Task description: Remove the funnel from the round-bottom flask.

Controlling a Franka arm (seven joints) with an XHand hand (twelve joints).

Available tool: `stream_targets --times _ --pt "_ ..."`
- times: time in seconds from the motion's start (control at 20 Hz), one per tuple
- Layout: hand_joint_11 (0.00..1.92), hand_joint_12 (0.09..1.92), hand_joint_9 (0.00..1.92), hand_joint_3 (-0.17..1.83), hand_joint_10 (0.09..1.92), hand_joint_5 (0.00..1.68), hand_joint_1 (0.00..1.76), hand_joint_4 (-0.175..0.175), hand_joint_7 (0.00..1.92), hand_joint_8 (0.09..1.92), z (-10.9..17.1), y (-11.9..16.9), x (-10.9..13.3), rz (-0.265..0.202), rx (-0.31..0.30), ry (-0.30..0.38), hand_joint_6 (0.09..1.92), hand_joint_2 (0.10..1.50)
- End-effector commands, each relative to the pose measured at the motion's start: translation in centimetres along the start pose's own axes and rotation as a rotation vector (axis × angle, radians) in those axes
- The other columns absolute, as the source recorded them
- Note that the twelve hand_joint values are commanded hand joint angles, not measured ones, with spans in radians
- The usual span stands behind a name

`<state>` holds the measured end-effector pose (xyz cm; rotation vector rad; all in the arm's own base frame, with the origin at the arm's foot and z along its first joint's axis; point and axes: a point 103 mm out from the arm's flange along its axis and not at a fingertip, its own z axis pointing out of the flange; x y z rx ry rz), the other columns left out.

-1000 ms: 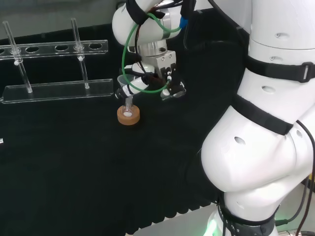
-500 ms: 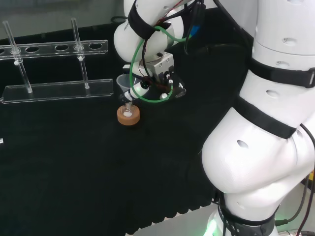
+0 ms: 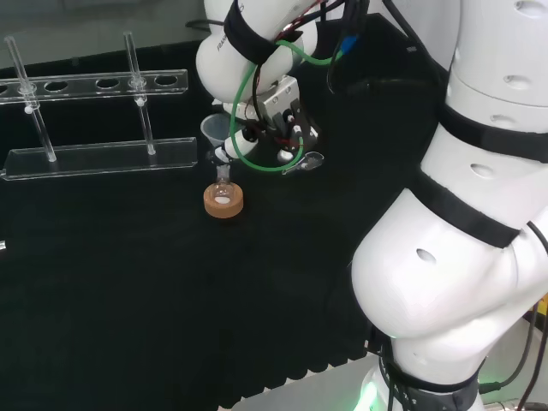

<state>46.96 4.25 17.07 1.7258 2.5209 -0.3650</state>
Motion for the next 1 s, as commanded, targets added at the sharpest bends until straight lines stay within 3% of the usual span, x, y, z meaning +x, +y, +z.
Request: stream_targets --times 0.05,0.6,1.0 --pt "1.64 1.29 1.42 0.3 1.51 0.53 0.45 -0.175 1.02 1.88 -3.8 0.3 -1.4 0.016 -0.013 -0.027 1.92 0.93" --pt "1.7 1.28 1.49 0.35 1.48 0.62 0.45 -0.175 1.09 1.87 -10.8 0.1 -3.0 -0.04 -0.043 -0.024 1.92 0.98" --pt "1.71 1.27 1.51 0.35 1.48 0.64 0.45 -0.175 1.11 1.86 -13.3 0.5 -2.7 -0.027 -0.071 -0.06 1.92 0.99"
